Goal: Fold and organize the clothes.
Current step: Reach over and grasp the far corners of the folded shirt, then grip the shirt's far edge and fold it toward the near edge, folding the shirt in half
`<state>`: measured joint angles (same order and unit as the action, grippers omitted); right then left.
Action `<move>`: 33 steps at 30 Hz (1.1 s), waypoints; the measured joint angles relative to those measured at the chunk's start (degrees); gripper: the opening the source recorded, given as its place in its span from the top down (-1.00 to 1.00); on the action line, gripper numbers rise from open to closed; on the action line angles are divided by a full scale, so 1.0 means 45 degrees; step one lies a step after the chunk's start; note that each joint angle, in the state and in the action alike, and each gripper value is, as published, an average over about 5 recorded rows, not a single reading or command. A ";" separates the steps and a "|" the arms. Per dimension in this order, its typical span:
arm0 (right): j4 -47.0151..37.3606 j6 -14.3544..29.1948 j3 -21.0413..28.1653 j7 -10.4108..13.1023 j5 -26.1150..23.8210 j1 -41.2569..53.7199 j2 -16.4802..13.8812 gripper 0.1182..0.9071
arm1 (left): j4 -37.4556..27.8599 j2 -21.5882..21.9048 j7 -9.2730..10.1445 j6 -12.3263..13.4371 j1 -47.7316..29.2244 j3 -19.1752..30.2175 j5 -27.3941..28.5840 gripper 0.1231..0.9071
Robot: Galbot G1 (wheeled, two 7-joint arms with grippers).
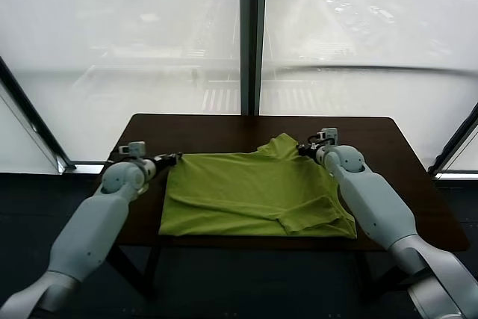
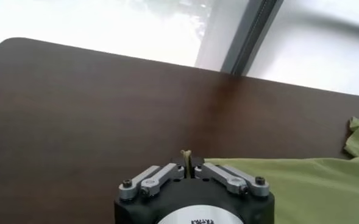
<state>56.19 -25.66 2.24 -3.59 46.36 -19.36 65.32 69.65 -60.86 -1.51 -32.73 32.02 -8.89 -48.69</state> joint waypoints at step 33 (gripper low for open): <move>0.8354 -0.1265 -0.1890 0.1661 0.2386 -0.4759 -0.5065 0.95 | 0.6909 0.2632 0.0958 -0.0178 0.5602 -0.3132 -0.2134 0.83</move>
<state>93.79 -31.35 -6.27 3.89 57.10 -40.78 42.52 100.75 -49.02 2.80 -33.52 57.23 -22.98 -58.29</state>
